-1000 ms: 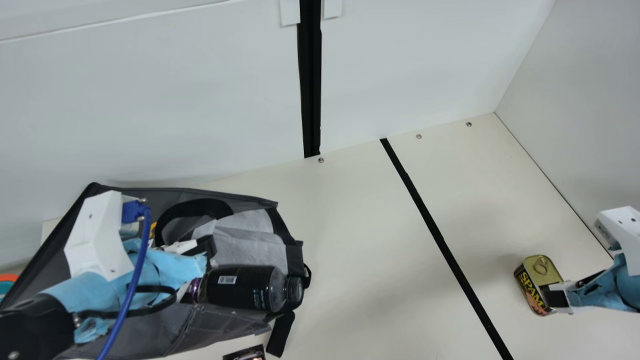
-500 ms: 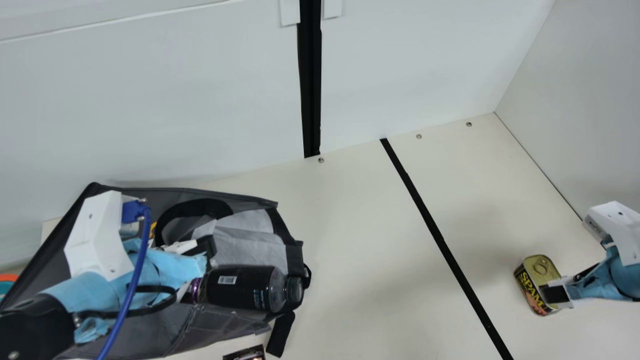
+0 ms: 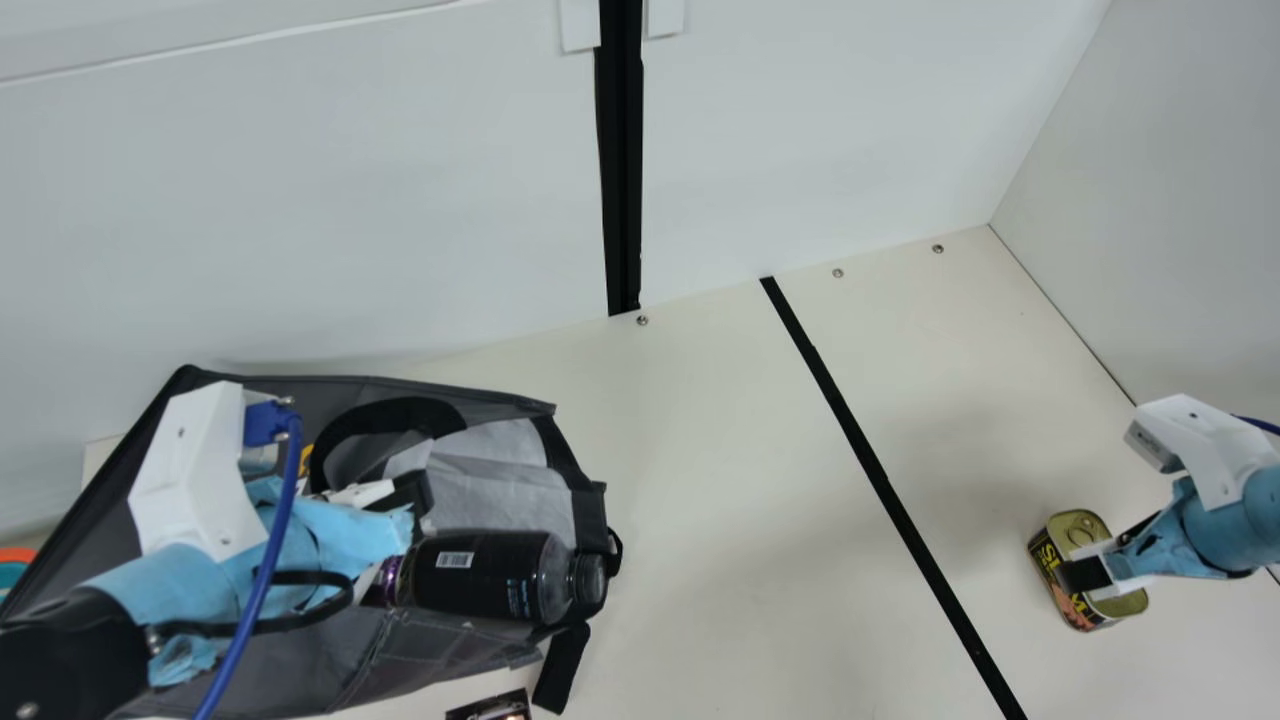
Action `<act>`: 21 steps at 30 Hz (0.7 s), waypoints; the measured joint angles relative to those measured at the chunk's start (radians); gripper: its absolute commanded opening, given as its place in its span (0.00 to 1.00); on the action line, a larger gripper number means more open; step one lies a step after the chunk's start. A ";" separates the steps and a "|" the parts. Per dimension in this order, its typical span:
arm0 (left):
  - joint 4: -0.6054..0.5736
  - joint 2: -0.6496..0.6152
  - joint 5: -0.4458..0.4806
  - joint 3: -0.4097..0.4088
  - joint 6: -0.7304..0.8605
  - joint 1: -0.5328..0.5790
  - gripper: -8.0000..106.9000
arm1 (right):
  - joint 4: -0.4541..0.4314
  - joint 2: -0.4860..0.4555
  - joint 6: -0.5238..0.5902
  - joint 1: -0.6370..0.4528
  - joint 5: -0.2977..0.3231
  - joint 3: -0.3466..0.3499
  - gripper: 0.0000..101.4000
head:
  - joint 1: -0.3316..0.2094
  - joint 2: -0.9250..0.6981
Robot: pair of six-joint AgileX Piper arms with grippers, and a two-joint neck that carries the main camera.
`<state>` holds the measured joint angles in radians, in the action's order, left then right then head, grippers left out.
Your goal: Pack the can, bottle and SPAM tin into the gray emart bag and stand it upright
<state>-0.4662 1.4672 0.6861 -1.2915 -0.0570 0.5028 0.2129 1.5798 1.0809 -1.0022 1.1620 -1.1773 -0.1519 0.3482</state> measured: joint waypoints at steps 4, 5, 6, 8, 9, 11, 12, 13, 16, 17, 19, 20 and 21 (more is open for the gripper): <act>0.000 0.000 0.000 0.000 0.000 0.000 0.00 | -0.001 0.020 -0.015 0.020 -0.020 0.016 0.94 | 0.000 0.000; 0.000 0.000 0.000 0.000 0.000 0.000 0.00 | -0.001 0.026 -0.017 0.024 -0.027 0.018 0.94 | 0.000 0.000; 0.000 0.000 0.000 0.000 0.000 0.000 0.00 | -0.004 0.030 -0.018 0.028 -0.035 0.019 0.94 | 0.000 0.000; 0.000 0.000 0.000 0.000 0.000 0.000 0.00 | -0.005 0.041 -0.022 0.035 -0.054 0.020 0.94 | 0.000 0.000; 0.000 0.000 0.000 0.000 0.000 0.000 0.00 | -0.005 0.047 -0.022 0.038 -0.056 0.020 0.94 | 0.000 0.000; 0.000 0.000 0.000 0.000 0.000 0.000 0.00 | -0.008 0.057 -0.026 0.042 -0.062 0.020 0.94 | 0.000 0.000; 0.000 0.000 0.000 0.000 0.000 0.000 0.00 | -0.008 0.061 -0.026 0.043 -0.064 0.020 0.94 | 0.000 0.000; 0.000 0.000 0.000 0.000 0.000 0.000 0.00 | -0.008 0.066 -0.026 0.044 -0.069 0.017 0.94 | 0.000 -0.002; 0.000 0.000 0.000 0.000 0.000 0.000 0.00 | -0.010 0.079 -0.026 0.045 -0.079 0.011 0.94 | 0.000 0.000; 0.000 0.000 0.000 0.000 0.000 0.000 0.00 | -0.012 0.083 -0.026 0.045 -0.084 0.010 0.94 | 0.000 0.000; 0.000 0.000 0.000 0.000 0.000 0.000 0.00 | -0.013 0.091 -0.026 0.045 -0.088 0.008 0.94 | 0.000 -0.002; 0.000 0.000 0.000 0.000 0.000 0.000 0.00 | -0.015 0.095 -0.026 0.045 -0.089 0.006 0.94 | 0.000 -0.002; 0.000 0.000 0.000 0.000 0.000 0.000 0.00 | -0.017 0.099 -0.026 0.045 -0.091 0.006 0.94 | 0.000 0.000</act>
<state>-0.4662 1.4672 0.6861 -1.2915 -0.0570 0.5028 0.1962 1.6792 1.0547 -0.9577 1.0709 -1.1713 -0.1519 0.3482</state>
